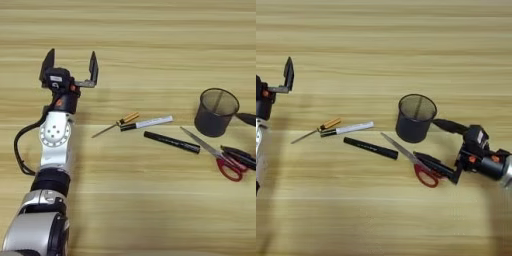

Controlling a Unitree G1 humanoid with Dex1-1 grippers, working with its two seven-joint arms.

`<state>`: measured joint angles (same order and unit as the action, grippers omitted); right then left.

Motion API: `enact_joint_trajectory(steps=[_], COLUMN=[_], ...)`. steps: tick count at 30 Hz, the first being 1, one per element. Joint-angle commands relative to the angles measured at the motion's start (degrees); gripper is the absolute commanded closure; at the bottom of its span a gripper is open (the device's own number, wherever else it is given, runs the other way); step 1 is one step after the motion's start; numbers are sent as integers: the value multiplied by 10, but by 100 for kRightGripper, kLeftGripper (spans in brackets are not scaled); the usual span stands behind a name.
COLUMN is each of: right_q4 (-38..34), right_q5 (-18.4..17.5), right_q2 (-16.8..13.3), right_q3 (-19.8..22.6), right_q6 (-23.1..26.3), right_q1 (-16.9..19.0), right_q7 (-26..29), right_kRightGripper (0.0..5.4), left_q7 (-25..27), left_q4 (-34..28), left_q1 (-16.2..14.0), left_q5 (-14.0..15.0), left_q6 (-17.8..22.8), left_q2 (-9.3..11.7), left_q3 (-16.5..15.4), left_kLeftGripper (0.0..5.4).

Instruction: Move the objects on the table

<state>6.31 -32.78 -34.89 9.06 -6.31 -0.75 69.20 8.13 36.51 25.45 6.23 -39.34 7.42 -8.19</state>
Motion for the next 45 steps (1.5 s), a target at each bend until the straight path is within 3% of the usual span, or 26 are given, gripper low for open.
enact_joint_trajectory(steps=[1,5,11,15,22,29,34,37,45], right_q4=[-53,-89,-104,-93,-88,-37,16,67,165], right_q5=[-52,-78,-85,-66,-40,71,124,186,233], right_q2=[13,29,62,96,133,138,142,133,141], right_q3=[31,47,67,80,98,97,98,91,87], right_q6=[29,45,38,21,7,-63,-98,-129,-142], right_q1=[-4,-13,-44,-90,-140,-162,-168,-171,-178], right_q7=[-13,-42,-100,-182,-294,-375,-426,-467,-532], right_kRightGripper=[2,2,2,2,2,2,2,2,2], left_q7=[-1,-1,-2,-2,-2,-2,-1,-2,-2], left_q4=[-8,-10,-12,-15,-20,-38,-61,-66,-92], left_q1=[-1,-2,-3,-3,-6,-14,-28,-37,-73], left_q5=[-5,-5,-5,-5,-4,-5,-8,-13,-20], left_q6=[-3,-3,-2,-2,-1,5,18,25,47], left_q2=[0,1,1,1,1,0,1,2,15], left_q3=[1,1,1,1,1,3,7,9,4], left_kLeftGripper=[0,0,0,0,0,0,0,0,0])
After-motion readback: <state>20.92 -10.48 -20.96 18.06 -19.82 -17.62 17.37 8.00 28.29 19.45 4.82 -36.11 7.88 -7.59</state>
